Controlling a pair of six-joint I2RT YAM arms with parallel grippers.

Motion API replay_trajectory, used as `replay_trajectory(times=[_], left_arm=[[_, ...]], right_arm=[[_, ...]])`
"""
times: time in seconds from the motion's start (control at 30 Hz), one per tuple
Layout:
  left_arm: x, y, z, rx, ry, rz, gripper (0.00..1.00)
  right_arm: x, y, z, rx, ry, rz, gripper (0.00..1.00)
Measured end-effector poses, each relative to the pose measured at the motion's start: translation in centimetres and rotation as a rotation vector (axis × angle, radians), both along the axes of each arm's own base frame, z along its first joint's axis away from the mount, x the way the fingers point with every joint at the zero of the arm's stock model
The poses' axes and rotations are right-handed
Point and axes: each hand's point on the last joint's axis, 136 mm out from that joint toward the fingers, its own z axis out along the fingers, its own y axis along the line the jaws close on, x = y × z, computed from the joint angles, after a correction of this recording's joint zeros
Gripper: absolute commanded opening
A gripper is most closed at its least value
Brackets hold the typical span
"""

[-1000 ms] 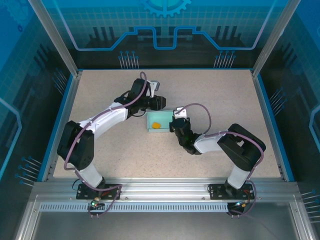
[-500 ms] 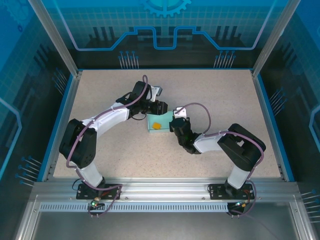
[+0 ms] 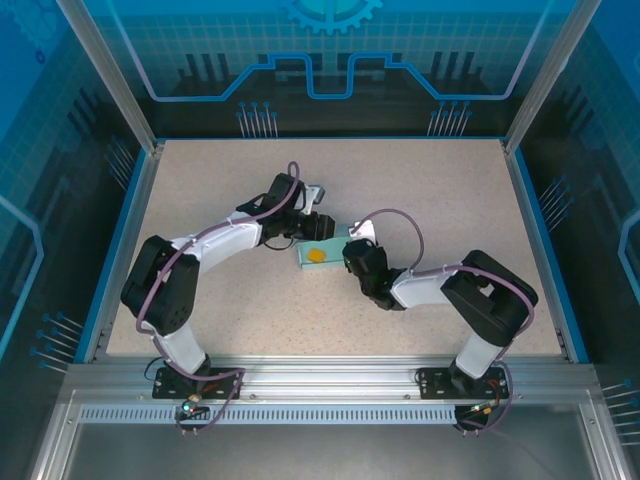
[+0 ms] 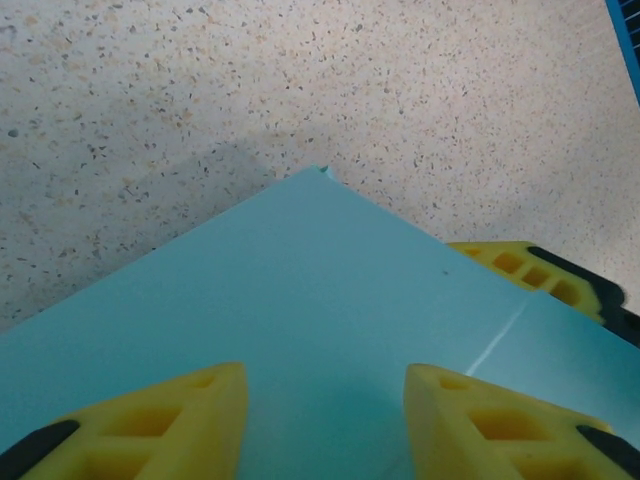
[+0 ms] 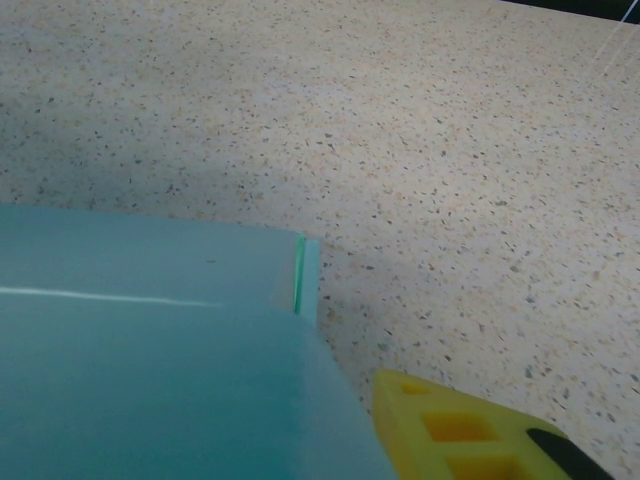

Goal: Fold the paper box

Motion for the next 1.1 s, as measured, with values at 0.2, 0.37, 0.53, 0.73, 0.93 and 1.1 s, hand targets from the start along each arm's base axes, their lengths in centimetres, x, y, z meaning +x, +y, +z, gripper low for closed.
replay_trajectory(times=[0.2,0.37,0.53,0.73,0.93,1.1], left_arm=[[0.1,0.1,-0.7,0.012,0.000,0.011,0.47],[0.3,0.1,-0.9,0.014,-0.007,0.017,0.47],[0.5,0.1,-1.0,0.012,-0.015,0.019,0.47],[0.5,0.1,-1.4,0.011,-0.017,0.030,0.47],[-0.2,0.1,-2.7,0.027,-0.011,0.042,0.47],[-0.4,-0.2,-3.0,0.039,-0.027,0.043,0.47]], right_arm=[[-1.8,-0.2,1.3,0.002,0.010,0.035,0.39],[-3.0,-0.5,2.8,0.000,0.023,0.063,0.42],[-4.6,-0.9,5.5,0.026,0.020,0.110,0.46],[-5.9,-1.1,8.0,0.048,0.043,0.168,0.50],[-4.3,-0.3,10.8,0.109,0.088,0.199,0.52],[-1.8,-0.6,9.8,0.142,0.176,0.175,0.55]])
